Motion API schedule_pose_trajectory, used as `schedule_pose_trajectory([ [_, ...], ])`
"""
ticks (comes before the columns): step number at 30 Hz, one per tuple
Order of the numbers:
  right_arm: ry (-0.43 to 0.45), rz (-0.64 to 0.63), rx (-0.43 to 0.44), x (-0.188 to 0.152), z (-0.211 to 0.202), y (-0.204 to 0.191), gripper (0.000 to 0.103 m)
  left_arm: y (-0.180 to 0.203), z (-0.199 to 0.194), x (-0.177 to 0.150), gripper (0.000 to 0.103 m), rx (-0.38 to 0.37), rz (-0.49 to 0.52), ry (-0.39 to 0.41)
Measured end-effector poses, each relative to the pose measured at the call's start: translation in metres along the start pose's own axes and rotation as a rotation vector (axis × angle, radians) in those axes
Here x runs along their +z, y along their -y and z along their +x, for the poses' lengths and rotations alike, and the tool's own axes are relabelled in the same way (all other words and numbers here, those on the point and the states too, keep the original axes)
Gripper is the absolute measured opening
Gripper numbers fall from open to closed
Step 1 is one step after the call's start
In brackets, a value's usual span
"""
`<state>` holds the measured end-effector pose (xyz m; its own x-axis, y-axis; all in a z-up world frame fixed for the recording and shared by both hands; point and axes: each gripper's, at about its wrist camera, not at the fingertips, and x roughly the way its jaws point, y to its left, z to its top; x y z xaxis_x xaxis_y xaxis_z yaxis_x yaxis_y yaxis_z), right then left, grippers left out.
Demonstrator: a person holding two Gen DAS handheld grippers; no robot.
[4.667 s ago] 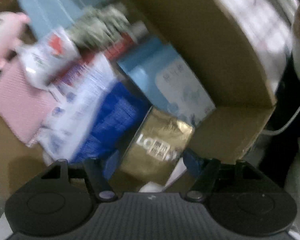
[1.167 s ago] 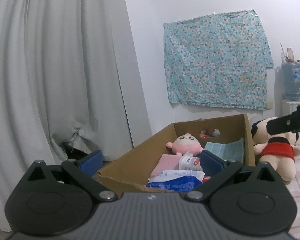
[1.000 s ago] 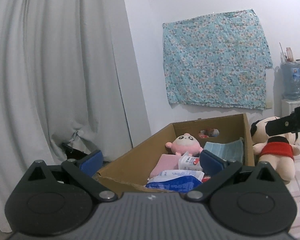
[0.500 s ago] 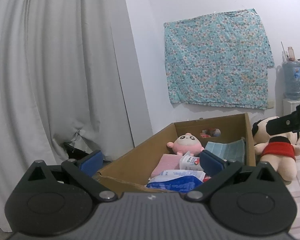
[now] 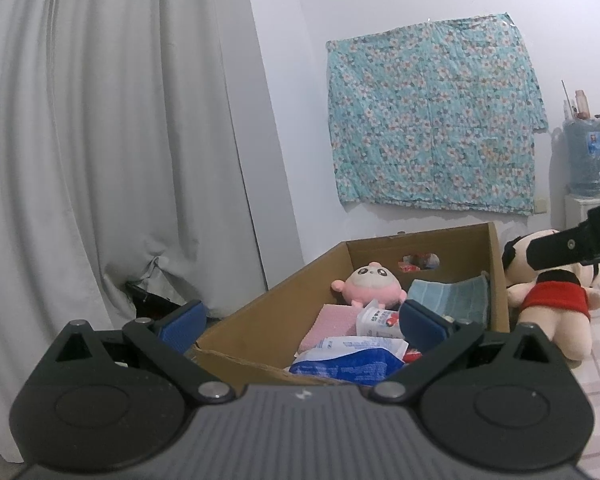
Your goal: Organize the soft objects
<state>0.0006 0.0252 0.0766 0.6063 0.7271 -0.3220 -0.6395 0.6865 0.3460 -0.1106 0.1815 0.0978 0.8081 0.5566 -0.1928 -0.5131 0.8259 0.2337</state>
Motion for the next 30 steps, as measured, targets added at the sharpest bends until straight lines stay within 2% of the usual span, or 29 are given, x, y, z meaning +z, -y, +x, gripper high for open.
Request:
schedule_pose_trajectory([
  [16,-0.006,-0.007,-0.004,-0.002,0.003,0.000,0.081,0.003,0.003,0.001,0.103,0.000,-0.024,-0.043],
  [25,-0.014,-0.015,-0.002,-0.004,0.000,-0.002,0.082,0.023,0.001,0.003,0.103,0.000,0.075,-0.033],
  [30,-0.017,-0.011,-0.001,-0.004,0.000,-0.003,0.082,0.023,0.002,0.003,0.103,-0.002,0.075,-0.037],
])
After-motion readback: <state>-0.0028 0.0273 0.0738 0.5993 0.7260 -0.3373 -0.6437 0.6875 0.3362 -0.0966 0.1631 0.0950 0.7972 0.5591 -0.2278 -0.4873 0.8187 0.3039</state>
